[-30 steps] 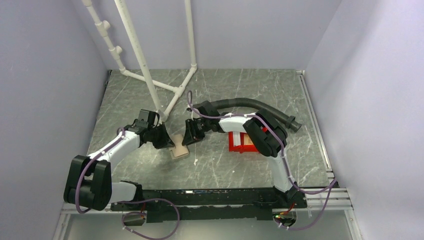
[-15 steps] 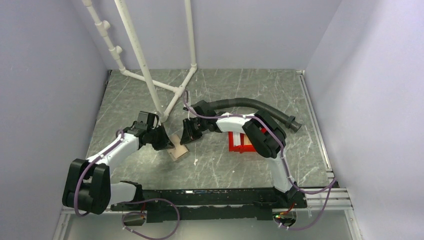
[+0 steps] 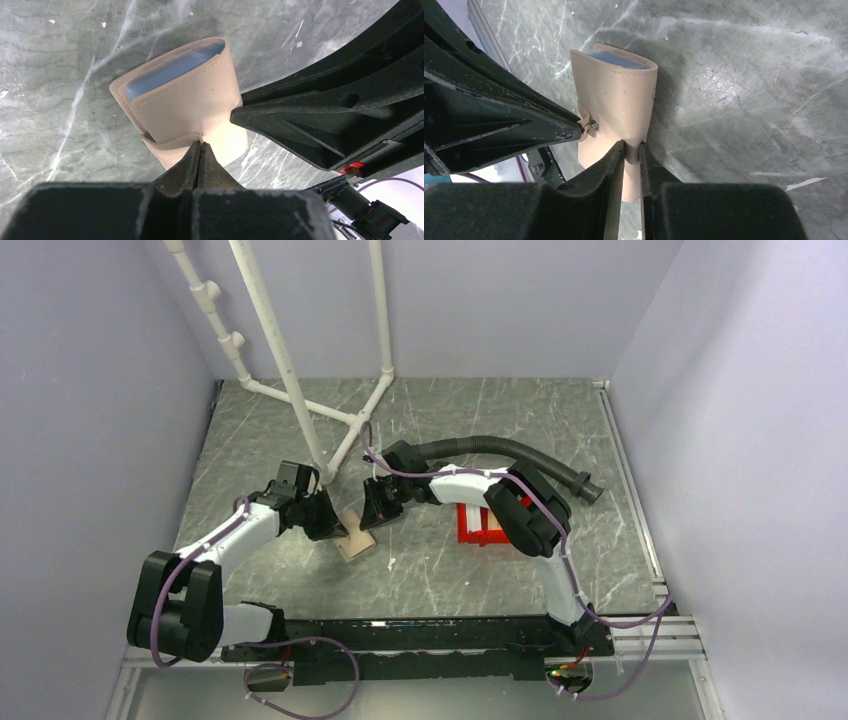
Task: Put the credit cards into the card holder
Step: Close the card holder at the center of the board.
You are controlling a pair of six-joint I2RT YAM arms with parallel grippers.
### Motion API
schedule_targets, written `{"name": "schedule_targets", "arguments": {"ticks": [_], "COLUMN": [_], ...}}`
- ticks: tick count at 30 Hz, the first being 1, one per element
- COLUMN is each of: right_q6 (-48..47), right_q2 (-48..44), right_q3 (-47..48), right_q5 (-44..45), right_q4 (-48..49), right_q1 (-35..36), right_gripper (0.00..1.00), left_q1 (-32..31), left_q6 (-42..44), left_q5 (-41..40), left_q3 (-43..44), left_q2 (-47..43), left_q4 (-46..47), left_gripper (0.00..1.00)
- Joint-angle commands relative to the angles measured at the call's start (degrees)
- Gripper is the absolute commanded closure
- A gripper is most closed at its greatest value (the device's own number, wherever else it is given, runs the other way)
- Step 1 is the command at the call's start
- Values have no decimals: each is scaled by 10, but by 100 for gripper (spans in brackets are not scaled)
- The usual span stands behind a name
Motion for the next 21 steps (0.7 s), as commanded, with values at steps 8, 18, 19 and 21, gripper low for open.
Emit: {"name": "schedule_targets", "arguments": {"ticks": [8, 18, 19, 21], "right_q6": [-2, 4, 4, 6], "right_q2": [3, 8, 9, 9], "right_q3": [32, 36, 37, 37], "right_q5": [-26, -31, -32, -34], "right_q4": [5, 6, 6, 7], "right_q1": [24, 28, 28, 28], "right_gripper": [86, 88, 88, 88], "left_q1": [-10, -44, -49, -59], "left_q6": [-9, -17, -18, -23], "left_q5": [-20, -64, -65, -71], "left_q3": [28, 44, 45, 48], "left_q2": [33, 62, 65, 71], "left_q4": [39, 22, 21, 15], "left_gripper": [100, 100, 100, 100]}}
